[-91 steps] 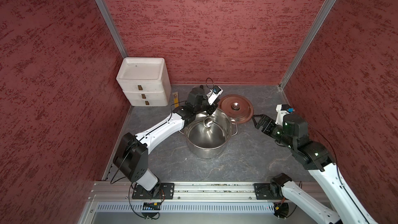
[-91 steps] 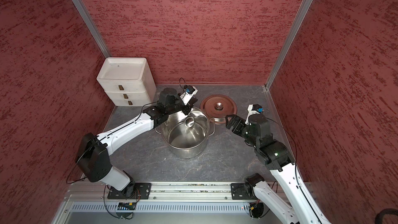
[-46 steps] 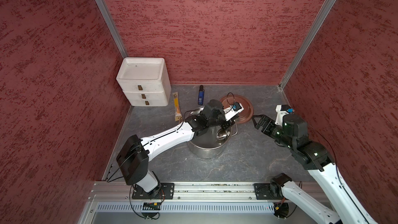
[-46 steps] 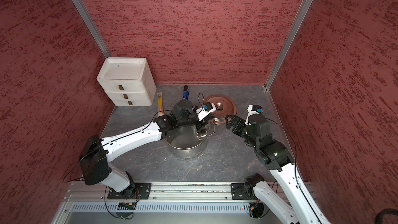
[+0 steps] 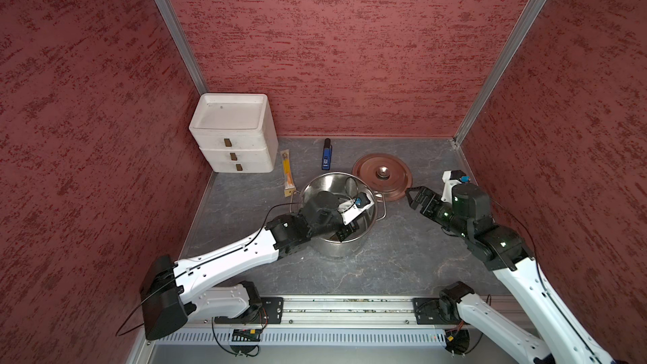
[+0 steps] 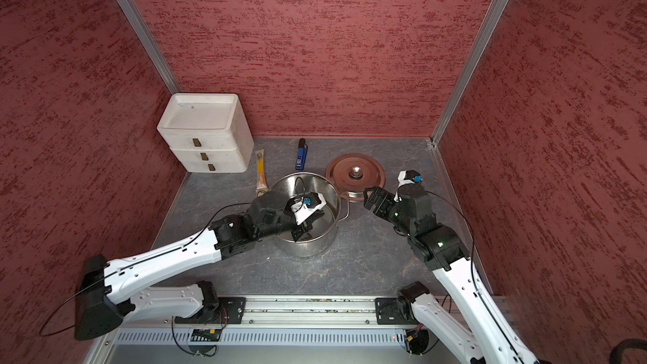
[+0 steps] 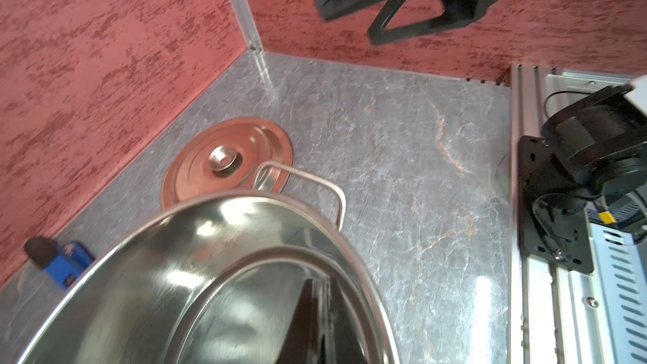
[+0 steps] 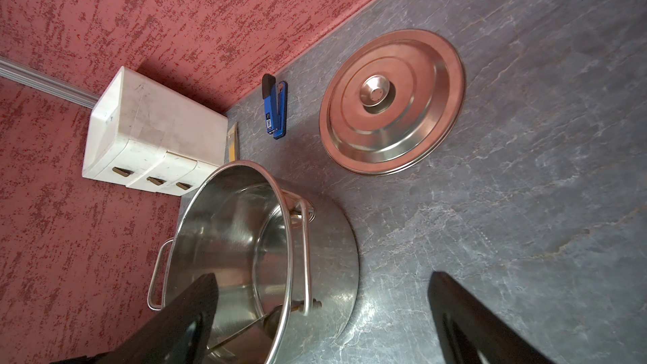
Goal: Stir the soup with a spoon
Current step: Stir the soup in the pan with a stick.
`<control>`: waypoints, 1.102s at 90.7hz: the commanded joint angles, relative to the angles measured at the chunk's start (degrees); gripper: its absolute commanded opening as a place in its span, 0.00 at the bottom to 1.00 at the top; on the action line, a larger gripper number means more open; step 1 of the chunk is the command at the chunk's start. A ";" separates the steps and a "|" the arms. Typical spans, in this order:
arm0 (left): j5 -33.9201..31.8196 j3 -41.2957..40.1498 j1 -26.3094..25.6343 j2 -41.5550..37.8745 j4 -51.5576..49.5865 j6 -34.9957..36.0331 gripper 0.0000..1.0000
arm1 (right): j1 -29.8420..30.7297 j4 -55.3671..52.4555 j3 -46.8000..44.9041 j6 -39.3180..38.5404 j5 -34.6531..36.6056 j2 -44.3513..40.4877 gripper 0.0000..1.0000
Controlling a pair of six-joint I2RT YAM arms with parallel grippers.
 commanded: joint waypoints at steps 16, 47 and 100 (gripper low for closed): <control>-1.40 -2.85 11.79 -6.61 -2.78 0.03 0.00 | -0.10 2.40 1.56 -0.81 -1.29 1.60 0.99; 5.62 3.68 23.44 4.38 5.59 5.43 0.00 | -0.03 -0.16 2.97 -1.13 -0.34 0.37 0.98; 20.09 21.47 22.00 23.59 7.52 7.17 0.00 | -0.04 -4.16 2.82 -0.53 1.89 -3.28 0.99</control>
